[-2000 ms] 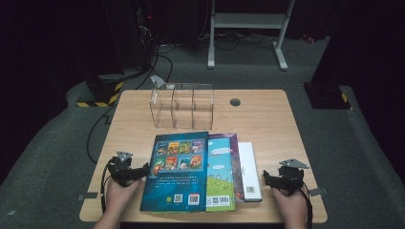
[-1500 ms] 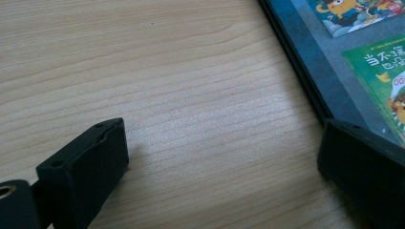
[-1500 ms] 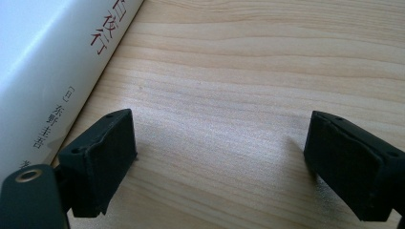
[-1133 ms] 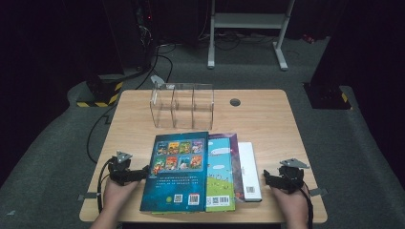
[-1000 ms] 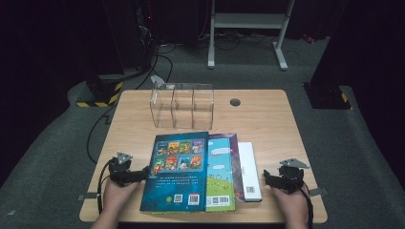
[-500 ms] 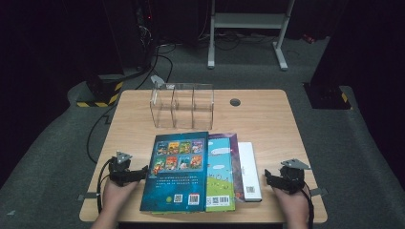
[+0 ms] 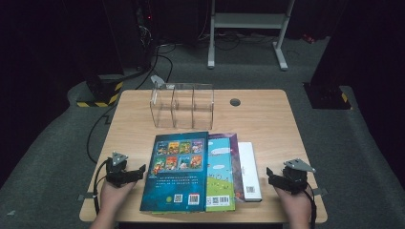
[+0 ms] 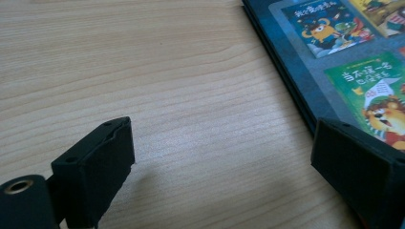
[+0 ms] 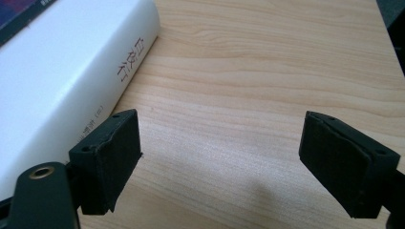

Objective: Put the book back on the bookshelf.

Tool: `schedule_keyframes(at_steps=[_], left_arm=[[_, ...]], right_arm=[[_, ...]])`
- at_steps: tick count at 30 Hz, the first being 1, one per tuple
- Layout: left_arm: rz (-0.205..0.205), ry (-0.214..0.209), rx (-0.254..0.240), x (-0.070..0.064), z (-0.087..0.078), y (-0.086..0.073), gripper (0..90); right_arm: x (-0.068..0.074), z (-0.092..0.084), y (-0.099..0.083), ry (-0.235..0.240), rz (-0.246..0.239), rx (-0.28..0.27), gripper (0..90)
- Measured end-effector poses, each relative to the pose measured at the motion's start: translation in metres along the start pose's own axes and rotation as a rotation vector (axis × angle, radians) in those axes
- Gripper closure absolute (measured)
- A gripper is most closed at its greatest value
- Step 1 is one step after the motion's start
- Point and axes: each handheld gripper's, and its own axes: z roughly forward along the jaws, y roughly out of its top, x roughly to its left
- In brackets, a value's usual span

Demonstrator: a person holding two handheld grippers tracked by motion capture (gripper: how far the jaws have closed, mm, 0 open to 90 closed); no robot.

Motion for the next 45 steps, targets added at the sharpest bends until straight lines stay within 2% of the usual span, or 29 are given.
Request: schedule_keyframes(at_steps=[6,16,26,33,39,42,45], left_arm=[[-0.027,-0.046,-0.022,0.002,-0.007,-0.001,7.6],[-0.044,-0.058,-0.048,0.001,-0.012,0.000,7.6],[-0.029,-0.066,-0.079,-0.001,-0.018,0.002,7.7],[-0.014,-0.085,-0.090,-0.004,-0.022,0.003,7.7],[-0.022,-0.103,-0.095,-0.006,-0.023,0.003,7.7],[-0.011,-0.110,-0.092,-0.008,-0.023,0.003,7.7],[-0.024,-0.128,-0.094,-0.010,-0.022,0.003,7.7]], right_arm=[[0.004,-0.007,0.004,-0.002,-0.007,-0.025,13.9],[0.014,-0.014,0.013,0.005,-0.035,-0.060,13.8],[0.023,-0.023,0.022,0.024,-0.049,-0.096,13.8],[0.038,-0.030,0.031,0.056,-0.082,-0.131,13.8],[0.050,-0.033,0.037,0.086,-0.098,-0.146,13.7],[0.063,-0.033,0.041,0.116,-0.119,-0.149,13.7],[0.071,-0.032,0.043,0.141,-0.127,-0.150,13.7]])
